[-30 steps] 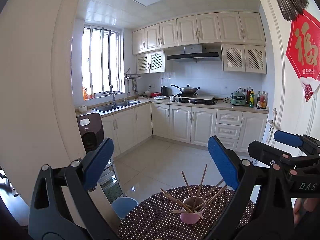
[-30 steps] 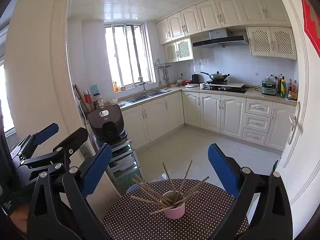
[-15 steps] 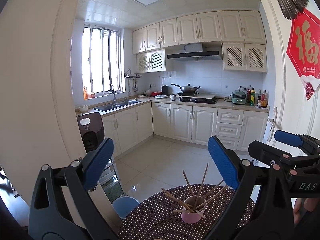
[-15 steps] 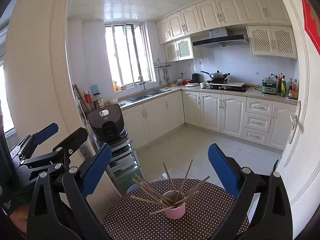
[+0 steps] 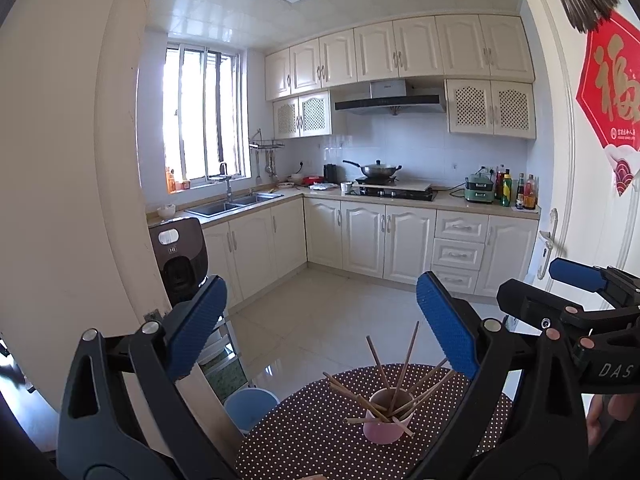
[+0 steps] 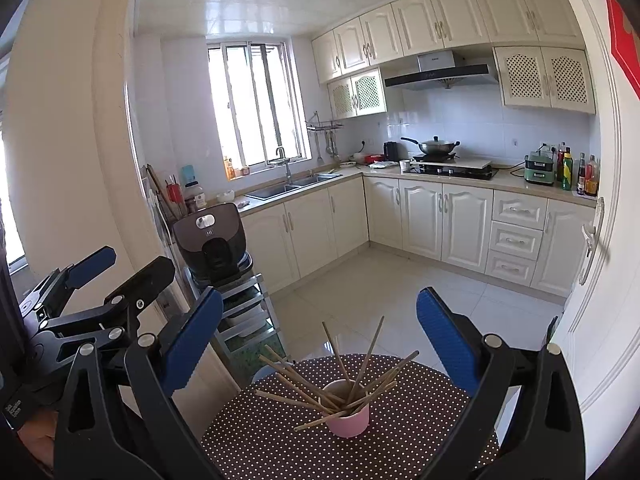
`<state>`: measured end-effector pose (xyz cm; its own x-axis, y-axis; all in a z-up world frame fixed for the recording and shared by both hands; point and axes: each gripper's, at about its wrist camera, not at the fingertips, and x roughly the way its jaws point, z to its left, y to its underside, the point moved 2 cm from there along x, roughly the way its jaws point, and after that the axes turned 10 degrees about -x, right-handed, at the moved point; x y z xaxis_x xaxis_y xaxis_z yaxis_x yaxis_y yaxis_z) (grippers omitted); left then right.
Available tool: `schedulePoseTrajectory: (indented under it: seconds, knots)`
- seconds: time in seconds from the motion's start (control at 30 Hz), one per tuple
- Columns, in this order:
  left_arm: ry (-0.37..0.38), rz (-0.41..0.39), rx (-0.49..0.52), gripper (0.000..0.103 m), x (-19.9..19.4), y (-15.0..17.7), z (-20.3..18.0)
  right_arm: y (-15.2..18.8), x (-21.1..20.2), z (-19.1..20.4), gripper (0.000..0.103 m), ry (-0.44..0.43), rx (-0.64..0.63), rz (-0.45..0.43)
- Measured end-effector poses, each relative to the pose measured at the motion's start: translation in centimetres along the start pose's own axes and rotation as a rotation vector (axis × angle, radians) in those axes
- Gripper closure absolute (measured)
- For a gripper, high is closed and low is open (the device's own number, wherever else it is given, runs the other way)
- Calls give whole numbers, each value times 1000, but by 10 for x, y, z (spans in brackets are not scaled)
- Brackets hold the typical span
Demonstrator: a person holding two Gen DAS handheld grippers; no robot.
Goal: Organize utensils
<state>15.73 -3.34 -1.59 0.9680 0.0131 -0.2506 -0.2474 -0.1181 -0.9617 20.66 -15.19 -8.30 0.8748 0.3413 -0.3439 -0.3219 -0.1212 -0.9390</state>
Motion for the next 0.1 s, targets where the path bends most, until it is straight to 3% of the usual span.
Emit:
schedulePoseTrajectory:
  seconds: [0.1]
  knots:
    - [-8,23,5,9,6,4,0,4,7,-4,9,3,7,19]
